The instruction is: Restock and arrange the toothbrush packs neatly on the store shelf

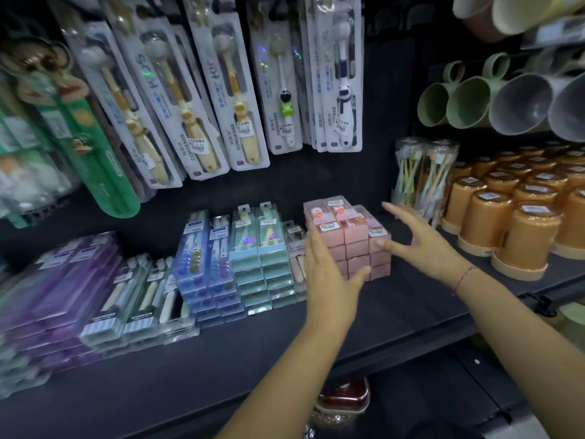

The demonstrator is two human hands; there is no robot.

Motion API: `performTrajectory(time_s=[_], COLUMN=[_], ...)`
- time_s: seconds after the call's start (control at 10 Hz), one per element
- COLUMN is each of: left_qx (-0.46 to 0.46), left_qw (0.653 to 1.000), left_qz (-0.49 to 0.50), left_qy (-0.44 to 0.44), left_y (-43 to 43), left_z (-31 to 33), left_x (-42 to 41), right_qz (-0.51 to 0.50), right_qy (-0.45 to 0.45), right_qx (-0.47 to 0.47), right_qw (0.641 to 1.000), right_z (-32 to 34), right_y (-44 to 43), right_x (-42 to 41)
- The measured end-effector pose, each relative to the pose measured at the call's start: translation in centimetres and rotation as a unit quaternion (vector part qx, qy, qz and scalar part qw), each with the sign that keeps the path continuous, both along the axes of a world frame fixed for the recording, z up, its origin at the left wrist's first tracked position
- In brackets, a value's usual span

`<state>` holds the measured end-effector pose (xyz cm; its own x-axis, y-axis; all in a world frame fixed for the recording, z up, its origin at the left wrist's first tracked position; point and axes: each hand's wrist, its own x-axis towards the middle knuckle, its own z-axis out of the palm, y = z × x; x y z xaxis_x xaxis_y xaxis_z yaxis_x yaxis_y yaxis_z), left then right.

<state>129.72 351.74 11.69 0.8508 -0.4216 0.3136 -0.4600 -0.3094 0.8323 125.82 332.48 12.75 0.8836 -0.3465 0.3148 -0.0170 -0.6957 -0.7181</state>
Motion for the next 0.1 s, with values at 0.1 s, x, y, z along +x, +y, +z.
performTrajectory(time_s=[0.1], left_qx=[-0.070], left_qw=[0.997], left_qz=[-0.037], left_qy=[0.012], left_y=[3.33], left_z=[1.37], left_x=[-2.68], right_qz=[-0.009], right_qy=[-0.038], right_qx=[-0.025], right_qw=[0.999], right_z=[1.34], right_y=[1.19], right_x=[-2.42])
